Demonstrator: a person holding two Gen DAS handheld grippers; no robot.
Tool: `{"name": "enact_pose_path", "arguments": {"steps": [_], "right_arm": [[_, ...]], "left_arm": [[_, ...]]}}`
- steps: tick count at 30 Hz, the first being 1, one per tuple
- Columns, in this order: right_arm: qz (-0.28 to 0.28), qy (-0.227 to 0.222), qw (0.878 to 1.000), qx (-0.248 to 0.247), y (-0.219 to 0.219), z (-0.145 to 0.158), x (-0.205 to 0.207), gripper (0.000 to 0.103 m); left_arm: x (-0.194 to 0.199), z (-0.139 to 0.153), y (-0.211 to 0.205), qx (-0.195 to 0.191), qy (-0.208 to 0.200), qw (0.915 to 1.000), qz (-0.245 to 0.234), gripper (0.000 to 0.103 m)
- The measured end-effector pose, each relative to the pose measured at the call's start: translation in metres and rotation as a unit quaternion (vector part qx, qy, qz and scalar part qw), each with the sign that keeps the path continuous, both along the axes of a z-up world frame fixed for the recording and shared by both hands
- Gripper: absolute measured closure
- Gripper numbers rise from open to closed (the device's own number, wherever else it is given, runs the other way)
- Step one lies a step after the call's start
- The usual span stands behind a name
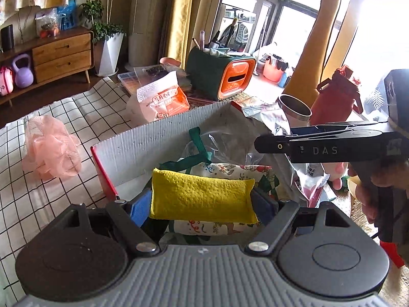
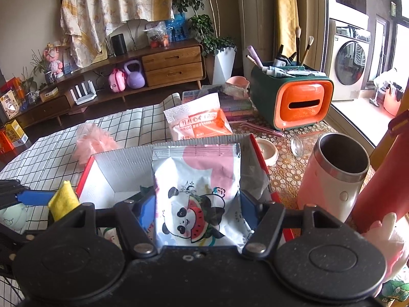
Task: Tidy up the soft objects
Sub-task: 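Carry the yellow sponge over the box with the left gripper while the right lowers the panda bag, then open the left gripper to drop the sponge into the box while the right releases the panda bag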
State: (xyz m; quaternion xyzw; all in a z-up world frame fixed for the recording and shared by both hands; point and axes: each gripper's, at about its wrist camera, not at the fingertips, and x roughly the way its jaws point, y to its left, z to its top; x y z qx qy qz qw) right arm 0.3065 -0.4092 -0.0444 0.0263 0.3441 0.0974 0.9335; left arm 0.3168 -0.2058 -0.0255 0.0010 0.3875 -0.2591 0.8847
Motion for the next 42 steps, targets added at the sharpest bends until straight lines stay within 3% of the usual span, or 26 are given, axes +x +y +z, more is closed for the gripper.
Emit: {"name": "enact_pose_path", "arguments": {"steps": [13, 21, 24, 35, 42], "right_arm": [[-0.014, 0.019, 1.0, 0.008, 0.0, -0.02, 0.025, 0.03], [-0.006, 0.013, 1.0, 0.026, 0.0, -0.02, 0.017, 0.025], [-0.001, 0.006, 1.0, 0.03, 0.002, -0.014, 0.013, 0.024], [0.02, -0.006, 0.999, 0.029, 0.019, -0.001, -0.008, 0.024], [0.047, -0.007, 0.998, 0.031, 0.041, 0.006, -0.022, 0.024]], "left_arm": [[0.03, -0.039, -0.013, -0.002, 0.067, 0.9977, 0.006, 0.019], [0.025, -0.037, -0.001, -0.042, 0.064, 0.997, -0.004, 0.016], [0.022, -0.032, 0.003, -0.051, 0.053, 0.9973, -0.004, 0.01], [-0.014, -0.025, 0.062, -0.111, 0.025, 0.9934, 0.017, 0.005], [-0.026, -0.057, 0.086, -0.105, 0.078, 0.9906, 0.041, 0.005]]}}
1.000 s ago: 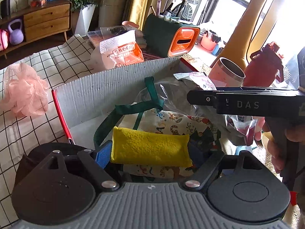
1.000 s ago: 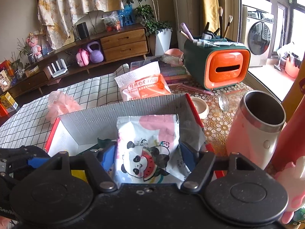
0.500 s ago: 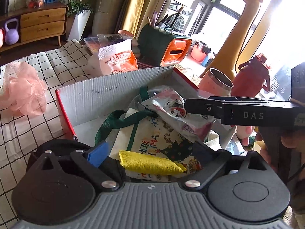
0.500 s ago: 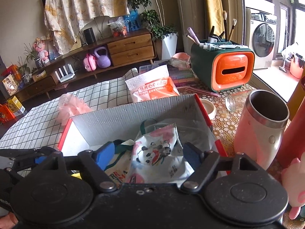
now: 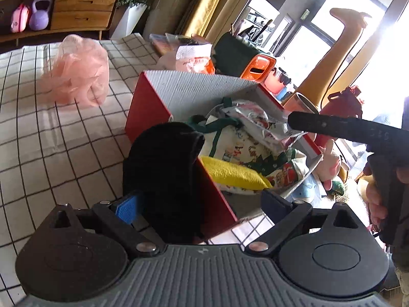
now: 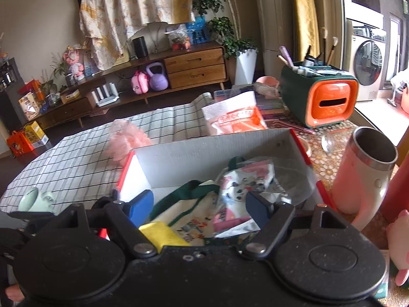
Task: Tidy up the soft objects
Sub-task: 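Open the left gripper to drop the sponge into the box while the right releases the panda bag, then grasp the pink mesh pouf with the left gripper while the right grasps the black cloth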
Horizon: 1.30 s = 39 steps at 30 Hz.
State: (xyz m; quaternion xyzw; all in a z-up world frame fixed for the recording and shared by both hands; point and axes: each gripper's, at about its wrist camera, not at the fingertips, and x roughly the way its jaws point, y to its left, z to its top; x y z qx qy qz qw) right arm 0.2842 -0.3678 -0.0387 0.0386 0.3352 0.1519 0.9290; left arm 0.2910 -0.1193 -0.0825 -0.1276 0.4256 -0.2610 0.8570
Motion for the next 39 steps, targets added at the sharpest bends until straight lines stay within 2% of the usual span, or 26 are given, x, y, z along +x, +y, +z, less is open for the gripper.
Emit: {"name": "enact_pose_path", "arguments": {"steps": [7, 15, 18, 26, 33, 39], "right_arm": [[0.05, 0.001, 0.999, -0.02, 0.04, 0.006, -0.023, 0.024], [0.111, -0.009, 0.993, -0.036, 0.089, 0.016, -0.056, 0.025], [0.136, -0.01, 0.99, -0.038, 0.107, 0.018, -0.068, 0.025], [0.183, 0.003, 0.982, -0.054, 0.156, 0.003, -0.076, 0.023], [0.205, 0.023, 0.977, -0.053, 0.186, -0.028, -0.065, 0.019], [0.224, 0.018, 0.973, -0.062, 0.208, -0.052, -0.059, 0.011]], "left_arm": [[-0.034, 0.001, 0.028, 0.013, -0.021, 0.9996, 0.01, 0.005], [-0.059, 0.04, 0.082, 0.03, -0.062, 0.9968, 0.041, 0.005], [-0.057, 0.059, 0.094, 0.05, -0.081, 0.9942, 0.048, 0.005], [-0.024, 0.084, 0.096, 0.09, -0.112, 0.9878, 0.061, 0.005], [0.023, 0.074, 0.086, 0.104, -0.092, 0.9877, 0.071, 0.005], [0.065, 0.062, 0.081, 0.116, -0.077, 0.9854, 0.098, 0.002]]}}
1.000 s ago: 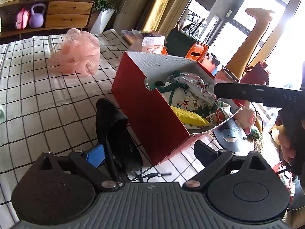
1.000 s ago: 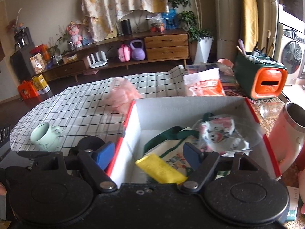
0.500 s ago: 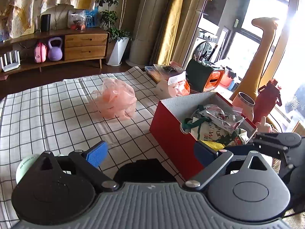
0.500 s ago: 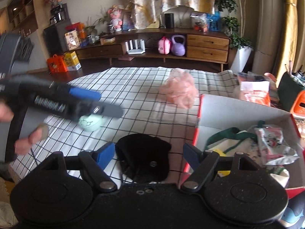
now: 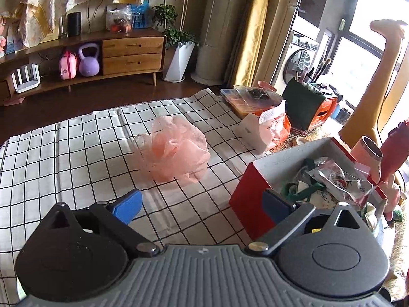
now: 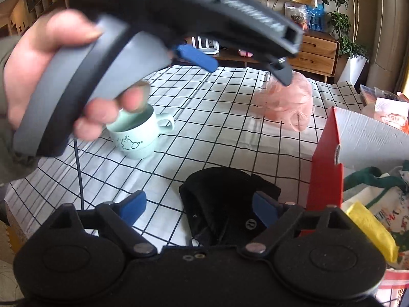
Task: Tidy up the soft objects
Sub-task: 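Grasp the pink mesh pouf with the left gripper while the right grasps the black cloth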
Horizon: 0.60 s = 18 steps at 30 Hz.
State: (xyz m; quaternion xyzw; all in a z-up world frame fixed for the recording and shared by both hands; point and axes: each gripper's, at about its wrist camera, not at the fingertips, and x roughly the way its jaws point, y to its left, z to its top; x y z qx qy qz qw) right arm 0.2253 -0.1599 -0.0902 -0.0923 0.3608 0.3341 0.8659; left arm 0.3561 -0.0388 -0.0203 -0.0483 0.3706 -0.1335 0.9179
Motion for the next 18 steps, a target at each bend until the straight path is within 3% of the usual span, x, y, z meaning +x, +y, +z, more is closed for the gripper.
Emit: {"name": "enact_pose_path", "arguments": {"steps": [7, 13, 18], "right_arm": [[-0.009, 0.004, 1.0, 0.004, 0.01, -0.024, 0.012, 0.009], [-0.006, 0.0, 1.0, -0.007, 0.018, -0.04, 0.021, 0.009], [-0.009, -0.012, 1.0, -0.022, 0.025, -0.052, 0.03, 0.009]], "left_arm": [[0.048, -0.015, -0.016, 0.025, 0.007, 0.9989, 0.038, 0.001], [0.083, -0.029, -0.036, 0.055, 0.032, 0.9974, 0.032, 0.001], [0.107, -0.049, -0.04, 0.052, 0.06, 0.9953, 0.055, 0.001]]}}
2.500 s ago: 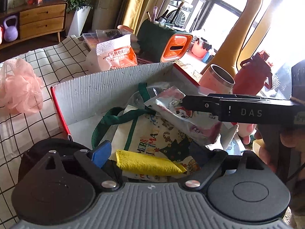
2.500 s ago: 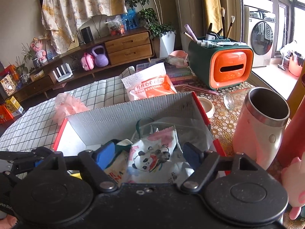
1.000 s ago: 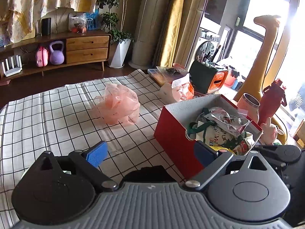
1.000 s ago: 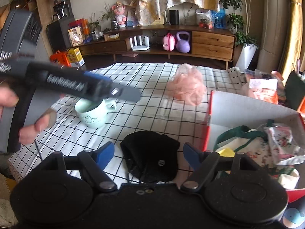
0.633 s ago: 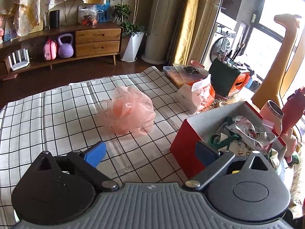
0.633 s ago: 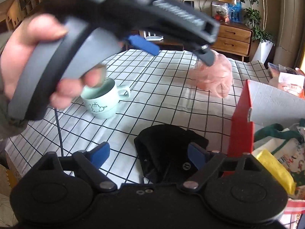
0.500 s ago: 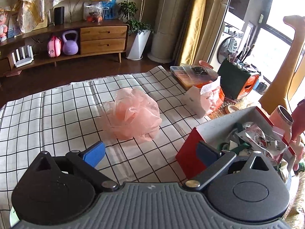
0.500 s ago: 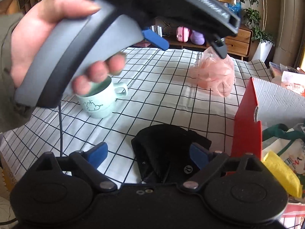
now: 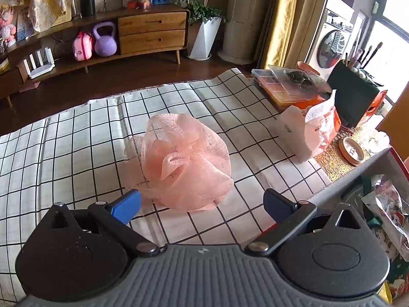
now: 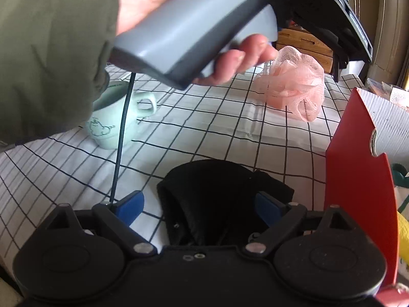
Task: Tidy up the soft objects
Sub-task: 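Grasp the pink mesh pouf with the left gripper while the right grasps the black cloth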
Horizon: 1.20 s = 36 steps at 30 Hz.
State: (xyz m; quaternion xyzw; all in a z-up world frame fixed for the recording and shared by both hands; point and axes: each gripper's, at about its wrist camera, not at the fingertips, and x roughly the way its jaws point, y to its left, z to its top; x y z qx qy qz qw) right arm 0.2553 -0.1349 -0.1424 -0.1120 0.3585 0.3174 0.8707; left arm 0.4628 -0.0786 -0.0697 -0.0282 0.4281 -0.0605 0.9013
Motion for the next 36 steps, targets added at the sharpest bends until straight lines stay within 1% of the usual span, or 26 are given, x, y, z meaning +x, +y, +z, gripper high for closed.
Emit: {"name": "enact_pose_path", "arguments": {"steps": [4, 7, 9, 11, 13, 18, 19, 21, 23, 24, 25, 26, 27, 29, 31, 32, 33, 35, 36], "right_arm": [[0.0, -0.02, 1.0, -0.019, 0.004, -0.008, 0.001, 0.008], [-0.002, -0.02, 0.999, -0.026, 0.004, -0.014, 0.004, 0.008], [-0.002, -0.017, 0.999, -0.032, 0.005, -0.019, 0.007, 0.008], [0.0, -0.019, 0.999, -0.037, 0.006, -0.023, 0.007, 0.008], [0.004, -0.02, 0.999, -0.038, 0.006, -0.026, 0.006, 0.008], [0.005, -0.028, 0.999, -0.027, 0.003, -0.029, 0.004, 0.013], [0.005, -0.029, 0.999, -0.025, 0.002, -0.029, 0.003, 0.015], [0.003, -0.031, 0.999, -0.022, 0.0, -0.029, 0.002, 0.02], [0.0, -0.033, 0.999, -0.02, -0.002, -0.028, 0.001, 0.027], [-0.002, -0.034, 0.999, -0.02, -0.003, -0.028, 0.0, 0.029], [-0.004, -0.035, 0.999, -0.02, -0.003, -0.027, 0.0, 0.035], [-0.005, -0.036, 0.999, -0.02, -0.004, -0.026, -0.001, 0.041], [-0.006, -0.037, 0.999, -0.02, -0.004, -0.025, -0.002, 0.045], [-0.004, -0.039, 0.999, -0.02, -0.004, -0.023, -0.005, 0.057], [-0.006, -0.04, 0.999, -0.018, -0.005, -0.022, -0.007, 0.065], [-0.008, -0.039, 0.999, -0.016, -0.005, -0.021, -0.007, 0.07], [-0.011, -0.037, 0.999, -0.012, -0.006, -0.021, -0.007, 0.073], [-0.018, -0.031, 0.999, 0.0, -0.01, -0.019, -0.005, 0.084], [-0.021, -0.031, 0.999, 0.005, -0.011, -0.018, -0.004, 0.085]], "left_arm": [[0.015, -0.016, -0.001, 0.01, 0.011, 0.9998, 0.017, 0.001], [0.025, -0.027, -0.003, 0.022, 0.015, 0.9993, 0.025, 0.001], [0.03, -0.032, 0.001, 0.006, 0.014, 0.9993, 0.035, 0.001], [0.037, -0.039, 0.0, 0.019, 0.021, 0.9987, 0.042, 0.001], [0.04, -0.045, -0.002, 0.035, 0.019, 0.9982, 0.045, 0.001], [0.049, -0.057, -0.002, 0.041, 0.017, 0.9975, 0.054, 0.002], [0.05, -0.06, -0.003, 0.043, 0.016, 0.9975, 0.054, 0.002], [0.052, -0.063, -0.005, 0.046, 0.014, 0.9975, 0.051, 0.009], [0.054, -0.067, -0.006, 0.048, 0.015, 0.9975, 0.05, 0.025], [0.055, -0.067, -0.007, 0.05, 0.014, 0.9973, 0.051, 0.029], [0.055, -0.068, -0.008, 0.051, 0.011, 0.9973, 0.05, 0.038], [0.055, -0.068, -0.009, 0.054, 0.008, 0.9973, 0.05, 0.044], [0.055, -0.067, -0.009, 0.057, 0.006, 0.9971, 0.05, 0.048], [0.054, -0.067, -0.008, 0.058, 0.002, 0.9969, 0.052, 0.066], [0.052, -0.064, -0.005, 0.057, -0.002, 0.9967, 0.057, 0.073], [0.051, -0.063, -0.004, 0.055, -0.004, 0.9968, 0.058, 0.079], [0.049, -0.061, -0.003, 0.053, -0.005, 0.9969, 0.058, 0.081], [0.045, -0.056, 0.001, 0.052, -0.008, 0.9966, 0.064, 0.084], [0.043, -0.053, 0.003, 0.05, -0.008, 0.9966, 0.066, 0.085]]}}
